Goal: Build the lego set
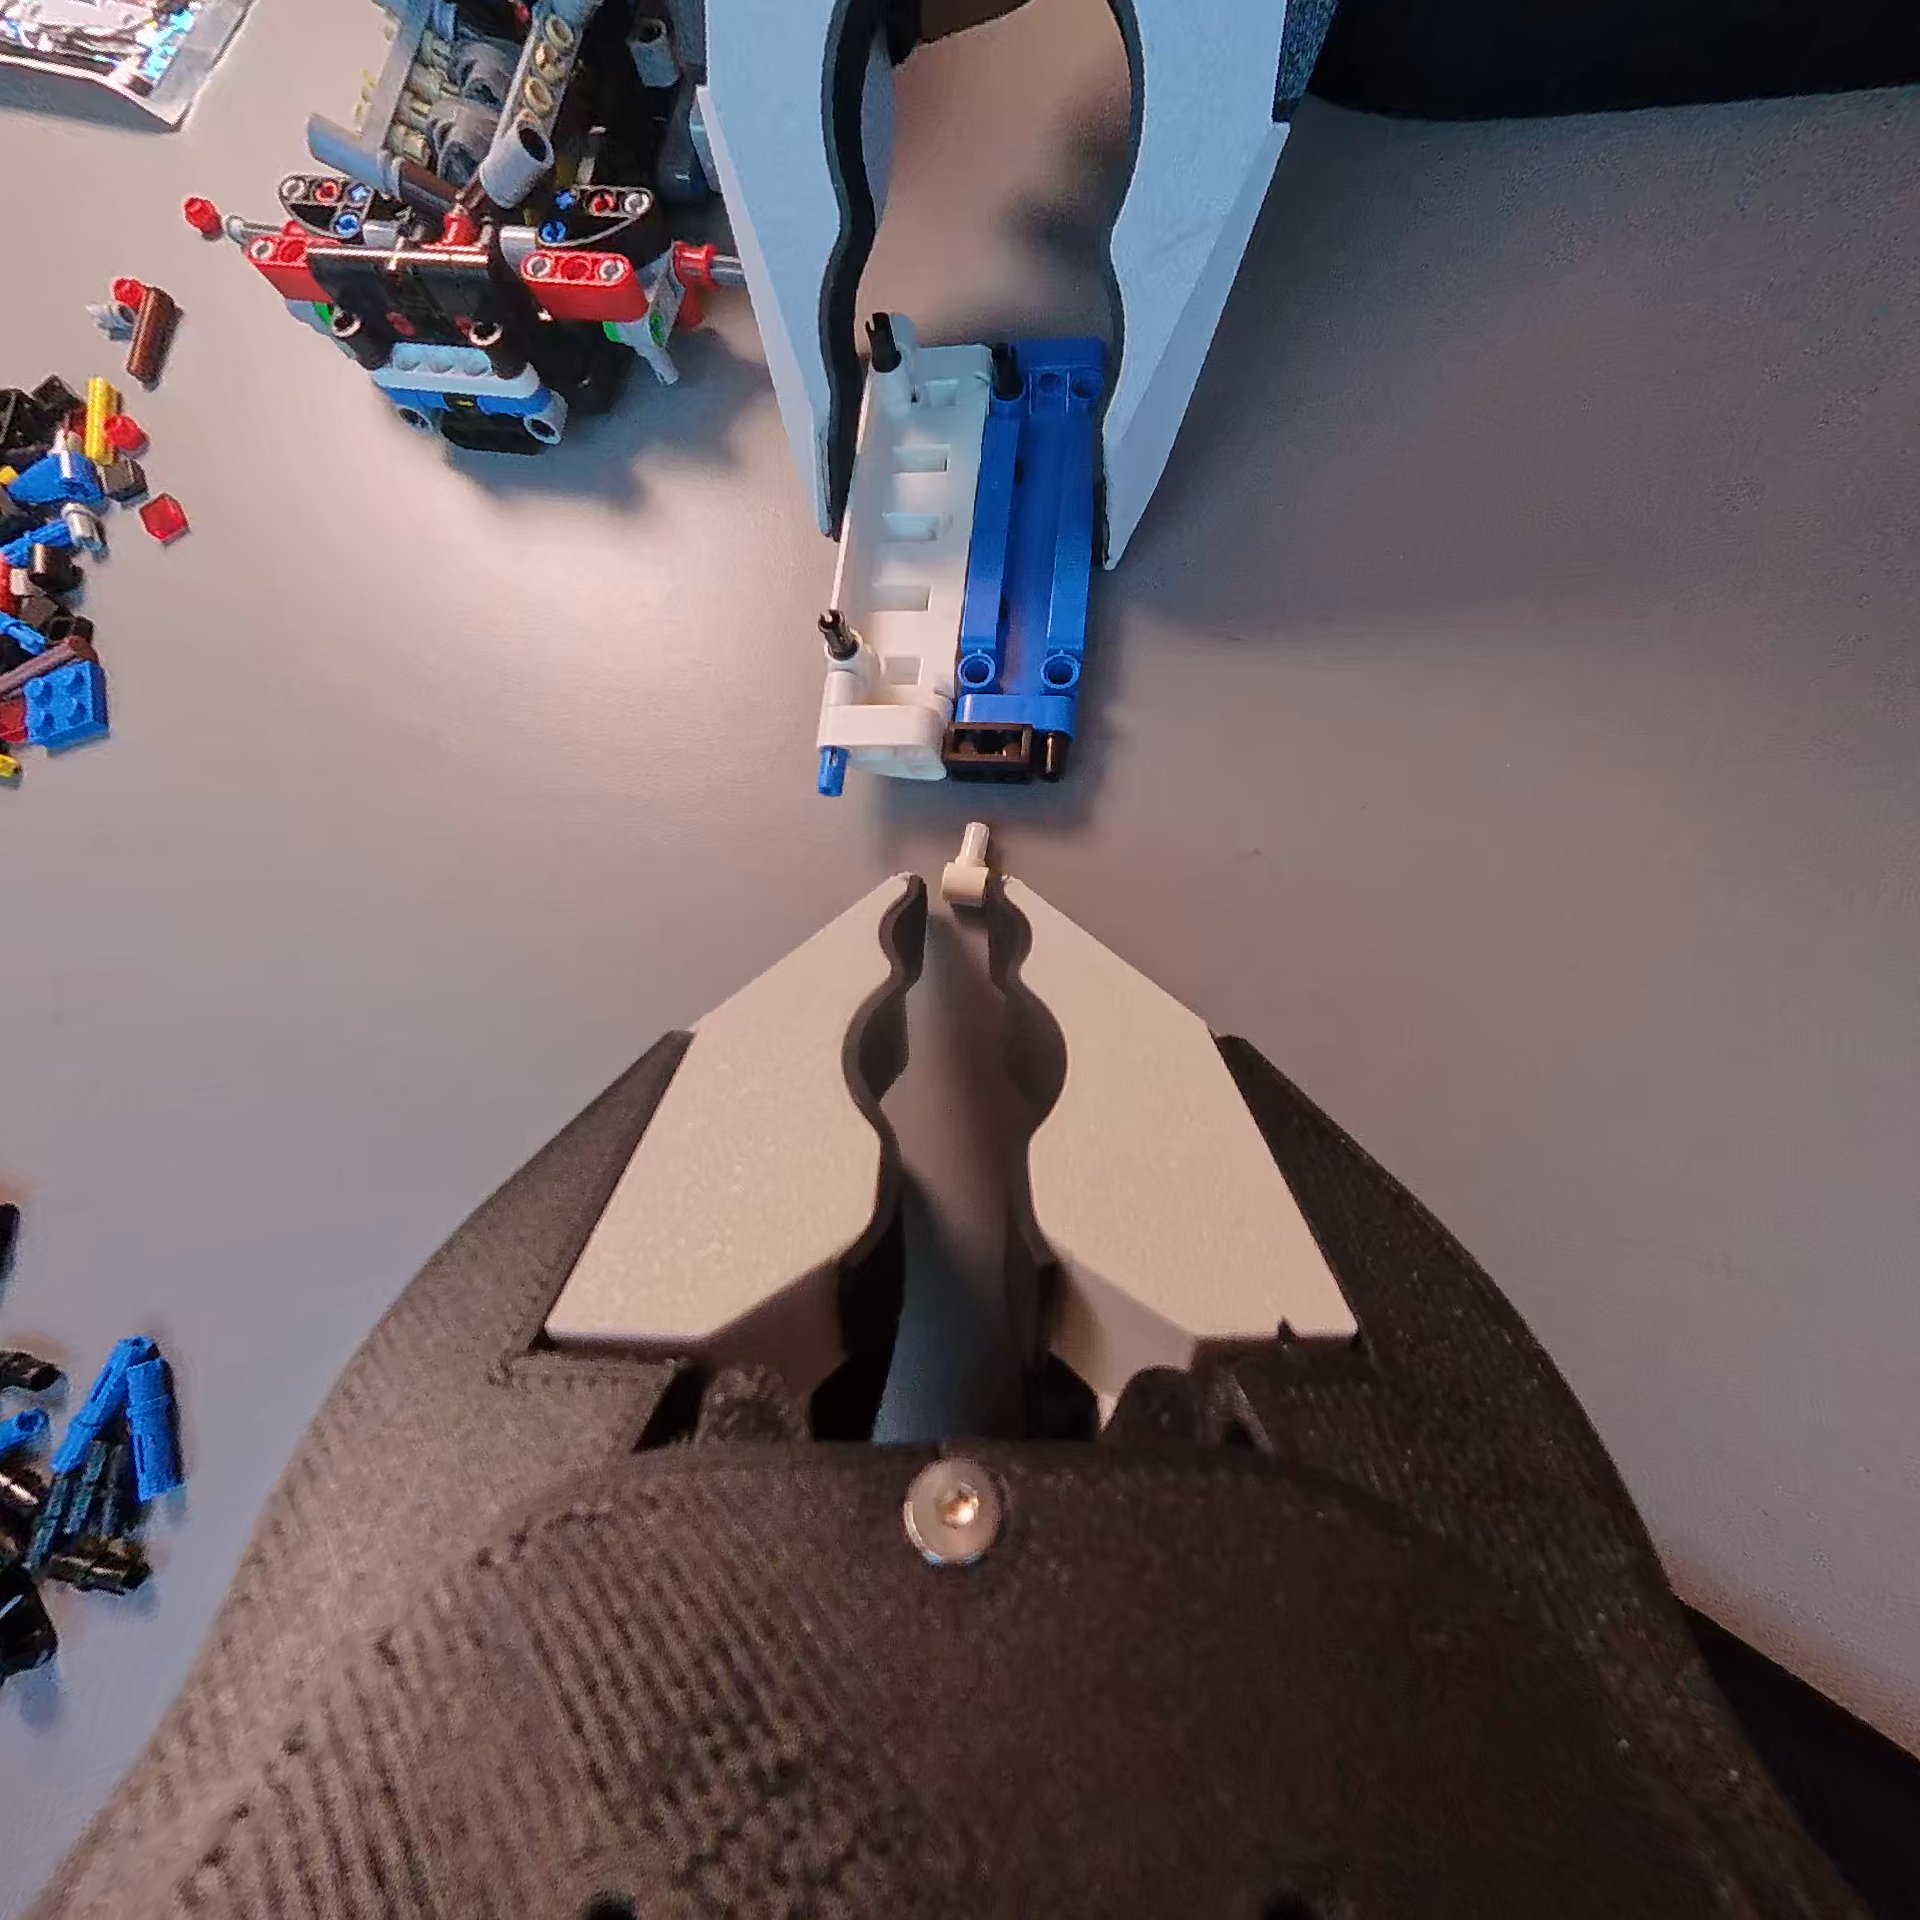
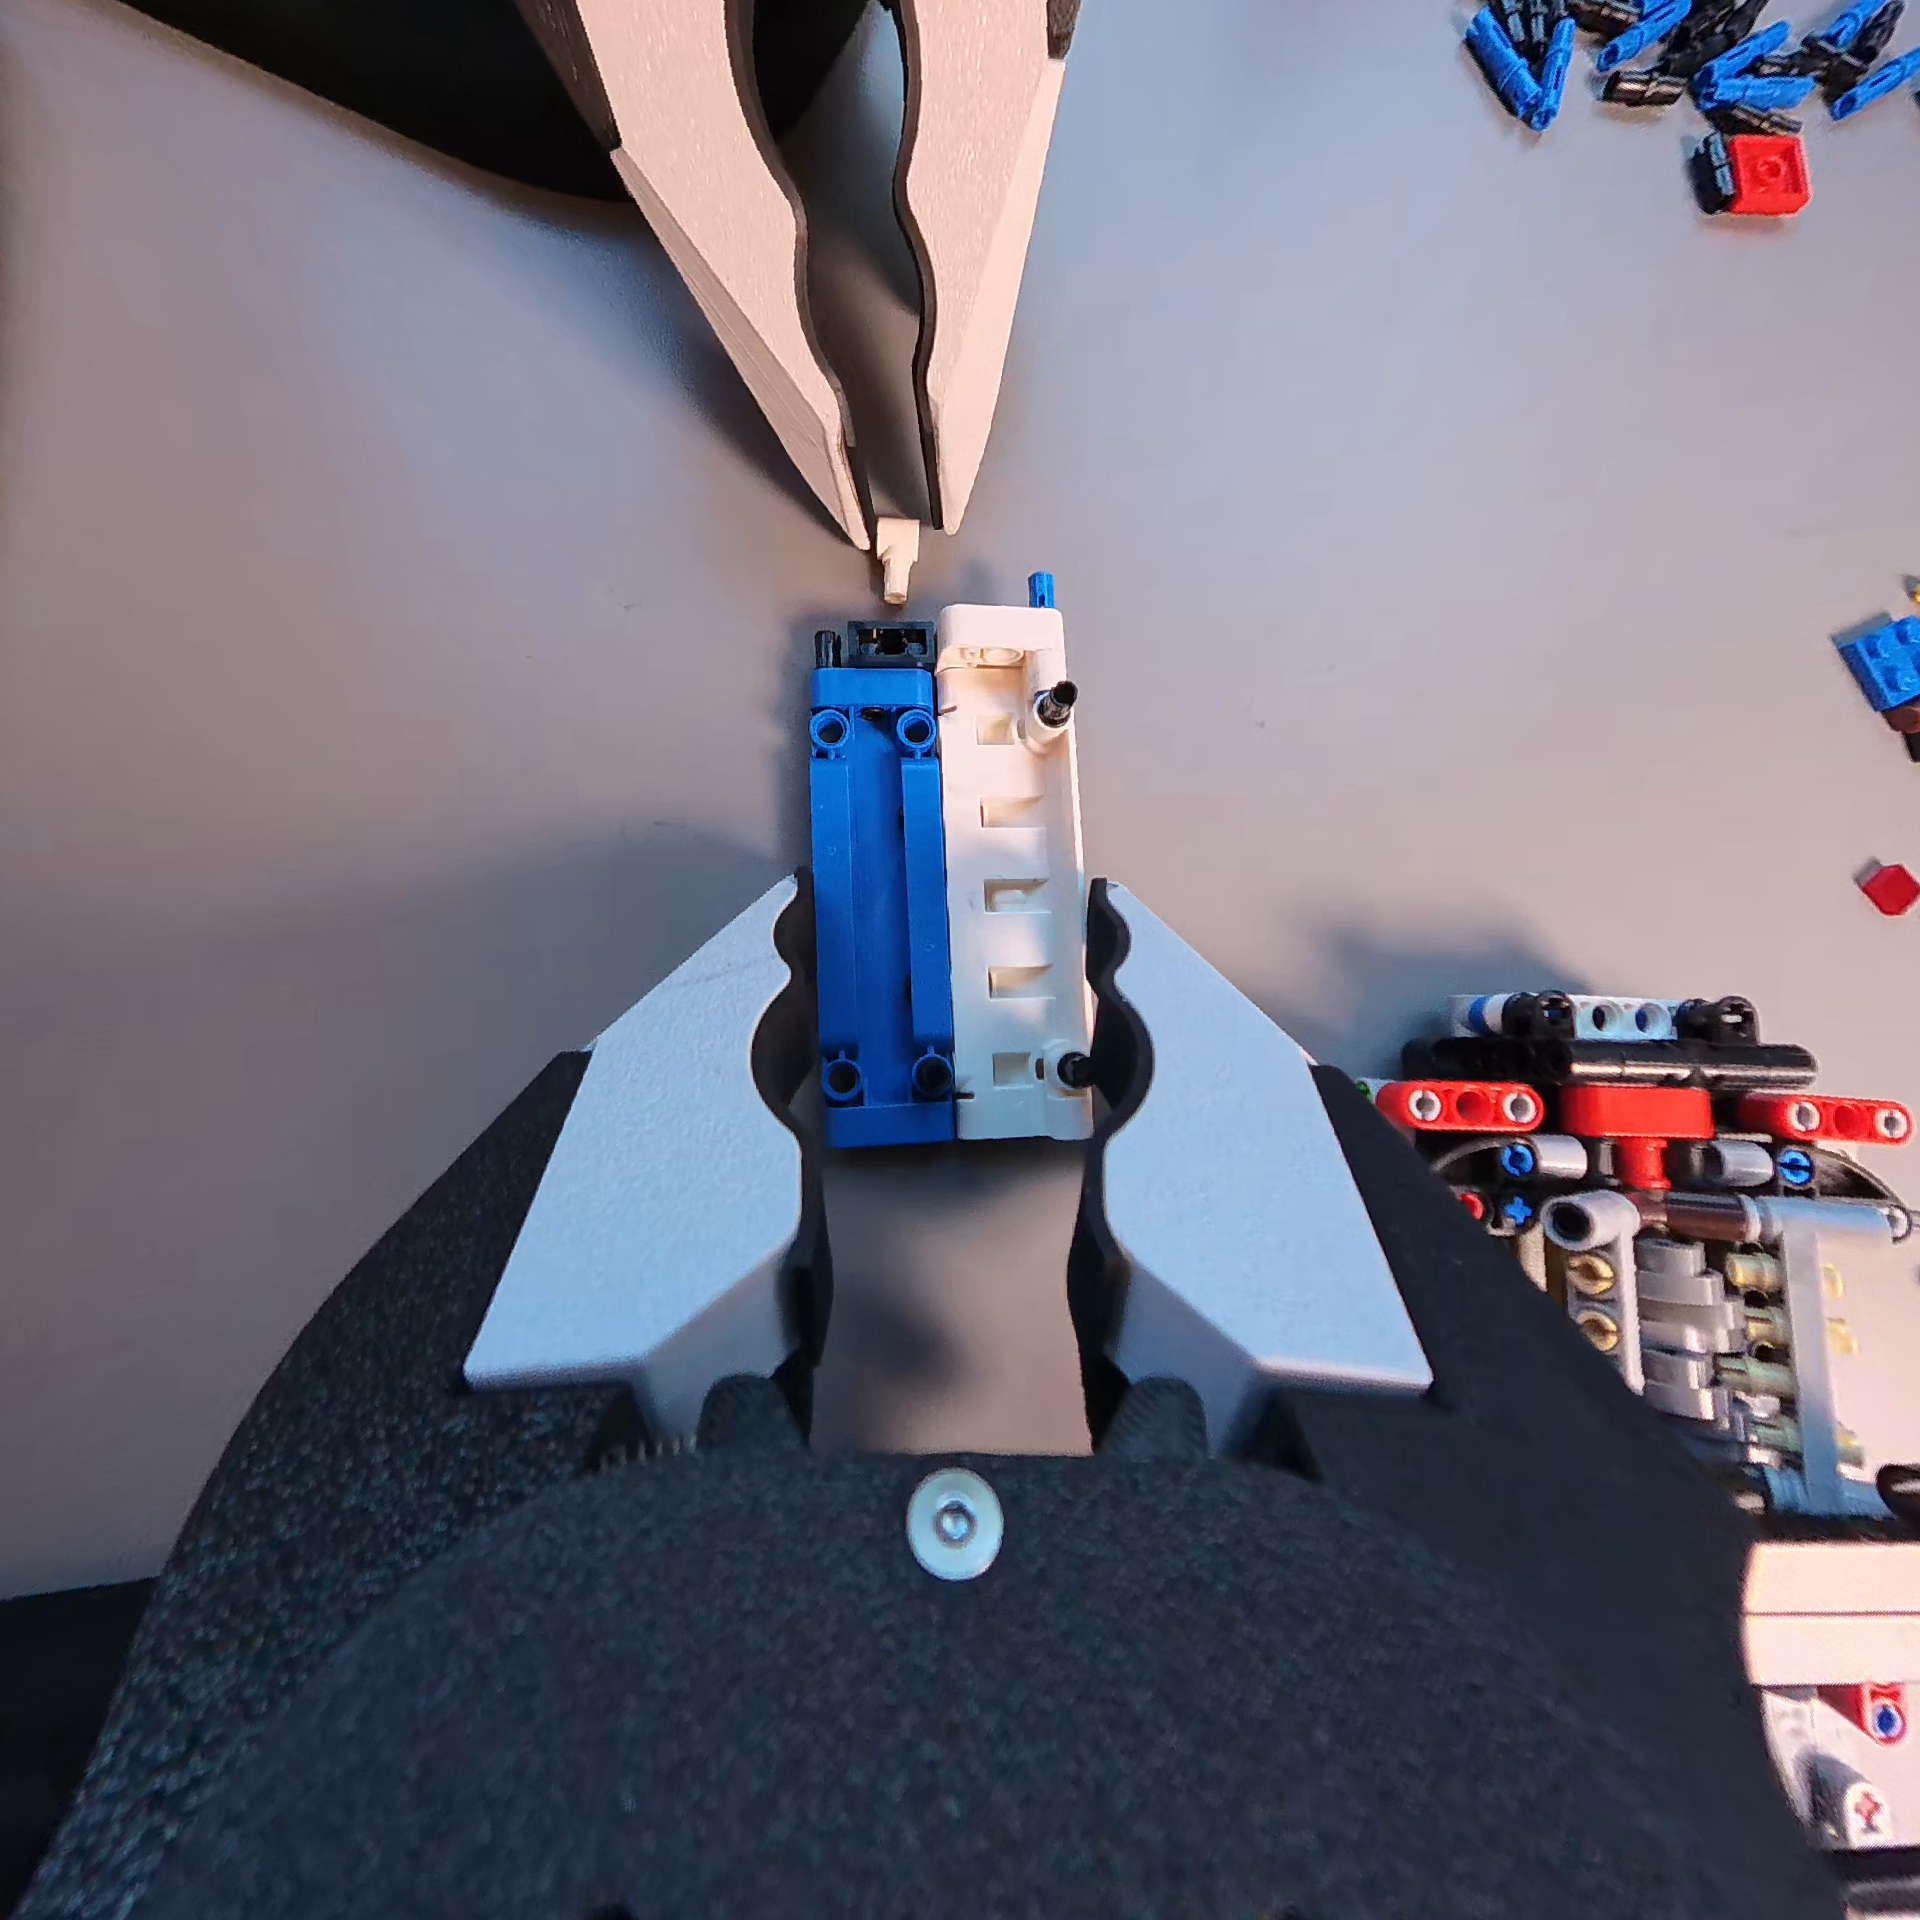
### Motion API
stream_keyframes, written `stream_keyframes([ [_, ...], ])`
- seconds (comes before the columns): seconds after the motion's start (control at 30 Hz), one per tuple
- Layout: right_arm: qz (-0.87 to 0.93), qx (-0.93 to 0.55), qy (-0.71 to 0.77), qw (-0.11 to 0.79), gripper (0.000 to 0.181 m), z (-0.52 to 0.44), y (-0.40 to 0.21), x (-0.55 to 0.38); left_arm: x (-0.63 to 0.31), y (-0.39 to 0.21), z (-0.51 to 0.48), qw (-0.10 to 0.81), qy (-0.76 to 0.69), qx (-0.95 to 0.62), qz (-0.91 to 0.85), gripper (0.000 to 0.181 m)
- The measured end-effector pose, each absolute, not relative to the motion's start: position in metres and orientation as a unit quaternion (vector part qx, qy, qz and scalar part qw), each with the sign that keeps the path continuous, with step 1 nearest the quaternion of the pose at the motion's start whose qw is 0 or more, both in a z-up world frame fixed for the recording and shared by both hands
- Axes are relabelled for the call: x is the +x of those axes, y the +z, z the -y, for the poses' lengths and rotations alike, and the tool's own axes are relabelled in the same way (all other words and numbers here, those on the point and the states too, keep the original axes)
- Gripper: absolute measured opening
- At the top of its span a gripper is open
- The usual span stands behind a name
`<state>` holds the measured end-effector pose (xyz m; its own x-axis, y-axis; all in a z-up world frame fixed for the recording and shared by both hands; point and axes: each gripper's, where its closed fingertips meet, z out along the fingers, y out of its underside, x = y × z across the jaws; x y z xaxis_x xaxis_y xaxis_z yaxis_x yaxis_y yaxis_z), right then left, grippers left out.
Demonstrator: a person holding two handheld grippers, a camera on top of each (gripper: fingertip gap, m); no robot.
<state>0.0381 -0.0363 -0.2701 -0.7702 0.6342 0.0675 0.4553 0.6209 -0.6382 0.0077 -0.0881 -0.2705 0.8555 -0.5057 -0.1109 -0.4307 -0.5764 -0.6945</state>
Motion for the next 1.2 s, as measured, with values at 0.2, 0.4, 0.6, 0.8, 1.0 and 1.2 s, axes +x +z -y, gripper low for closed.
stream_keyframes([
  [0.2,0.892,-0.307,0.300,0.142,0.051,0.036,-0.269,0.038,0.007,-0.270,0.088,0.379,-0.050,-0.886,-0.262,0.011],
  [0.4,0.898,-0.311,0.285,0.128,0.057,0.034,-0.265,0.042,0.006,-0.265,0.087,0.393,-0.057,-0.882,-0.254,0.017],
  [0.6,0.907,-0.316,0.256,0.107,0.060,0.033,-0.273,0.046,0.005,-0.252,0.086,0.427,-0.080,-0.869,-0.237,0.020],
  [0.8,0.910,-0.314,0.255,0.095,0.050,0.036,-0.273,0.044,0.002,-0.247,0.086,0.445,-0.080,-0.863,-0.226,0.022],
  [1.0,0.914,-0.299,0.251,0.108,0.050,0.043,-0.272,0.036,-0.005,-0.239,0.082,0.467,-0.081,-0.858,-0.196,0.035],
  [1.2,0.904,-0.300,0.271,0.136,0.050,0.043,-0.263,0.024,-0.009,-0.230,0.082,0.487,-0.109,-0.849,-0.172,0.034],
])
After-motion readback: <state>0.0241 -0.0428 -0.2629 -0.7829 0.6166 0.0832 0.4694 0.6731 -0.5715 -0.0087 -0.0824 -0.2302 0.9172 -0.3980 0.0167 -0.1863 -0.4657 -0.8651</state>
